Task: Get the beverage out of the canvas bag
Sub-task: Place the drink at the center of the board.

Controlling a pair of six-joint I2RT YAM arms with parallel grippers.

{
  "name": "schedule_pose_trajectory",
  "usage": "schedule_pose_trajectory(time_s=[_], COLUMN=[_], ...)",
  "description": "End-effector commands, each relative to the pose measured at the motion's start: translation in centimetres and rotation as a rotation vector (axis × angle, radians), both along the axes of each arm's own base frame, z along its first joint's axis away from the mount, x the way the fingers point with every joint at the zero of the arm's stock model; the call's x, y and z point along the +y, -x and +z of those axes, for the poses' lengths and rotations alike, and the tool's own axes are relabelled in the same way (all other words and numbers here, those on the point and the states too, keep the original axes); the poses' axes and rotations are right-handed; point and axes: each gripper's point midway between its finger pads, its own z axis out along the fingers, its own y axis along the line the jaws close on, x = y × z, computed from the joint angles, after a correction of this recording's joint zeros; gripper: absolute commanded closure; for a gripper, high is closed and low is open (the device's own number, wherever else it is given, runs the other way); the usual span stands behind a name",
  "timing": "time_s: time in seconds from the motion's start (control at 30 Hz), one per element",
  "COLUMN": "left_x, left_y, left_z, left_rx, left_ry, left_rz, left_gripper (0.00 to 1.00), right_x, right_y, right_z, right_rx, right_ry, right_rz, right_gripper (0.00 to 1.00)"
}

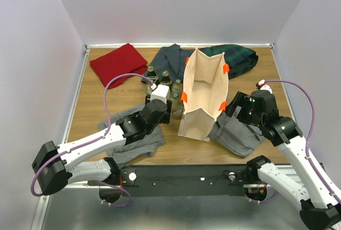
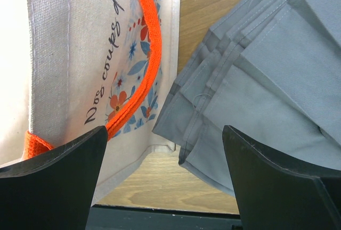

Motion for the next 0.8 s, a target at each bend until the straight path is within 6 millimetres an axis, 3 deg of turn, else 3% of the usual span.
schedule_pose_trajectory(time_s=[0.0,0.33,0.77], left_x=[-0.9,-2.3,-2.0], left_y=[-1.5,-2.0,-3.0], left_z=[1.9,0.8,-0.5], left_rx=[-0.073,-0.032,0.029], left_ry=[0.073,0.074,0.130], left_rz=[0.052,0.036,0.007], left_gripper=[1.00,1.00,1.00], right_x=[0.4,0.4,0.4], right_y=[0.0,-0.1,-0.1], right_z=[-0.3,-0.3,-0.4], right_rx=[-0.002,-0.002,0.001], right_ry=[-0.004,-0.004,-0.004], right_rz=[0.021,0.021,0.023], right_gripper=[0.03,0.03,0.03])
